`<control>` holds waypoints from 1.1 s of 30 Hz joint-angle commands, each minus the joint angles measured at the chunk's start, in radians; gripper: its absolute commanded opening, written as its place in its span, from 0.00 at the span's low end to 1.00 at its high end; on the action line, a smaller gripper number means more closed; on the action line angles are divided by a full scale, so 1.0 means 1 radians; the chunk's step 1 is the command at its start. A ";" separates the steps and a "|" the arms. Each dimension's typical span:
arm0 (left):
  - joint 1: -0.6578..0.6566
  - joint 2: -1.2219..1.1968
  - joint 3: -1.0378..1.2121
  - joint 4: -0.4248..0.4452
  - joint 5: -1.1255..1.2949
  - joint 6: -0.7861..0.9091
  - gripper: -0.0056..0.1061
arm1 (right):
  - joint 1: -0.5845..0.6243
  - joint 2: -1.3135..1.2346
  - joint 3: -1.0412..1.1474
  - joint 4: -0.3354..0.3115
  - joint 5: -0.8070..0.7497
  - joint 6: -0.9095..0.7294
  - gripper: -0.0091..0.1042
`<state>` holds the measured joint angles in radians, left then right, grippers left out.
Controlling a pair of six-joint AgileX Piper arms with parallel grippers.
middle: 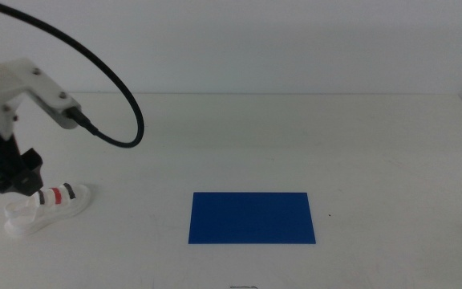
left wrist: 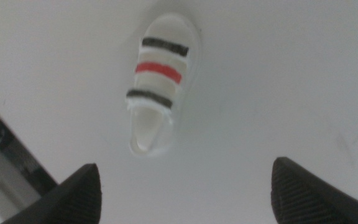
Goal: Use one arm to grab the shoe from the table and place it on the mat.
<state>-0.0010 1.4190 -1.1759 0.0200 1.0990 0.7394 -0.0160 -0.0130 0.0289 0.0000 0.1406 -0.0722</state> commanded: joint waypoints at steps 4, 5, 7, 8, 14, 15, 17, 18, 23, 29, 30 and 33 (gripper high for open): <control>0.071 0.120 -0.133 -0.115 0.017 0.180 0.89 | 0.002 -0.019 -0.019 -0.009 -0.076 -0.004 0.91; 0.083 0.143 -0.151 -0.138 0.029 0.197 0.89 | 0.002 -0.019 -0.019 -0.009 -0.076 -0.004 0.91; 0.103 0.198 -0.188 -0.141 0.059 0.225 0.89 | 0.002 -0.019 -0.019 -0.009 -0.076 -0.004 0.91; 0.106 0.223 -0.202 -0.131 0.075 0.233 0.89 | 0.002 -0.019 -0.019 -0.009 -0.076 -0.004 0.91; 0.105 0.334 -0.227 -0.082 0.114 0.239 0.89 | 0.002 -0.019 -0.019 -0.009 -0.076 -0.004 0.91; 0.105 0.350 -0.227 -0.083 0.112 0.240 0.89 | 0.002 -0.019 -0.019 -0.009 -0.076 -0.004 0.91; 0.105 0.382 -0.227 -0.083 0.089 0.243 0.89 | 0.002 -0.019 -0.019 -0.009 -0.076 -0.004 0.91; 0.104 0.394 -0.227 -0.083 0.073 0.243 0.89 | 0.002 -0.019 -0.019 -0.009 -0.076 -0.004 0.91; 0.103 0.465 -0.227 -0.085 0.020 0.243 0.89 | 0.002 -0.019 -0.019 -0.009 -0.076 -0.004 0.91; 0.103 0.511 -0.228 -0.071 0.007 0.243 0.83 | 0.002 -0.019 -0.019 -0.009 -0.076 -0.004 0.91; 0.103 0.516 -0.228 -0.065 0.006 0.243 0.81 | 0.002 -0.019 -0.019 -0.009 -0.076 -0.004 0.91; 0.103 0.533 -0.228 -0.057 0.009 0.243 0.68 | 0.002 -0.019 -0.019 -0.009 -0.076 -0.004 0.91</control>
<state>0.1038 1.9927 -1.3768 -0.0360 1.0975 0.9819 -0.0160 -0.0130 0.0289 0.0000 0.1406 -0.0722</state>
